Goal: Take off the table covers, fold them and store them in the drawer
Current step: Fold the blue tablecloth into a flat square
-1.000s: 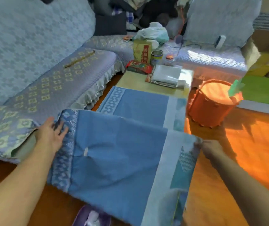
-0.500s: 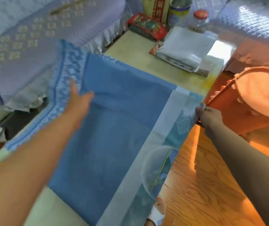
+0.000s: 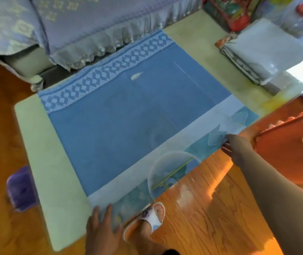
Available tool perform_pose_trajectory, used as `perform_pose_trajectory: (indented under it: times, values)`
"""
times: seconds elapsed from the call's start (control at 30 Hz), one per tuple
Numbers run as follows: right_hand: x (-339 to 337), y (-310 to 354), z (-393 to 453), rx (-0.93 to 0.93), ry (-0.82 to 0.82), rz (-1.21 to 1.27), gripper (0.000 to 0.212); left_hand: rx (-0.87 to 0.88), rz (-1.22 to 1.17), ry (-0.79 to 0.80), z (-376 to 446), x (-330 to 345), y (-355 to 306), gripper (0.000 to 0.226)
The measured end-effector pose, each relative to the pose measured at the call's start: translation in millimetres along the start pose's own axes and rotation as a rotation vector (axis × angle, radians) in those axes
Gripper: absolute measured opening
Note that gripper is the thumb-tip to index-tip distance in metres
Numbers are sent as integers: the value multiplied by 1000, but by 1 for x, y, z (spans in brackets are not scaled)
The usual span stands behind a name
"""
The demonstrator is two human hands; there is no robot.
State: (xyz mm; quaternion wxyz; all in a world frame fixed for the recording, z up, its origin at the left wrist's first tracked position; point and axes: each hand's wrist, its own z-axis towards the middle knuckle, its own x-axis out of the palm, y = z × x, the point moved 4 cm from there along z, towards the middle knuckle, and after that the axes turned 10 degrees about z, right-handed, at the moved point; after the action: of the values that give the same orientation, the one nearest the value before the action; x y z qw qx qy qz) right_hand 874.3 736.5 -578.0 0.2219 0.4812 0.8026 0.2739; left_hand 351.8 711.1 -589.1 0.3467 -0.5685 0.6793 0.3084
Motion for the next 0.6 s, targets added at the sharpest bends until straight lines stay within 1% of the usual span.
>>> perform_pose_trajectory:
  times: [0.03,0.1,0.13,0.17,0.27,0.33,0.37,0.4,0.43,0.47,0.5,0.57,0.6]
  values:
    - [-1,3,-2,19,40,-4,30,-85,-68,-21,2,-3,-6,85]
    - [-4,8,-1,35,126,-49,33,-253,-148,91,-6,4,-25,79]
    - [-5,9,2,38,148,-84,34,-303,-192,68,-11,6,-37,79]
    - [-6,13,6,32,145,-103,34,-302,-201,20,-15,9,-49,83]
    - [-5,35,32,-8,94,-67,29,-79,-62,-44,-24,12,-109,106]
    - [-5,54,53,-54,27,-95,22,14,-13,-83,-16,11,-148,110]
    - [-7,64,66,-112,-20,-207,20,60,12,-103,-9,10,-169,110]
    - [-8,74,78,-201,-54,-400,21,95,36,-114,0,8,-191,111]
    - [-5,83,88,-285,-38,-594,21,127,57,-144,8,2,-214,111]
    - [1,89,96,-370,12,-768,20,147,71,-198,19,-5,-240,112]
    - [4,91,103,-417,80,-892,16,154,77,-217,30,-8,-265,112]
    - [7,94,116,-456,200,-1042,9,124,92,-199,48,-13,-312,109]
    - [8,97,120,-483,245,-1077,9,95,98,-185,55,-17,-330,104]
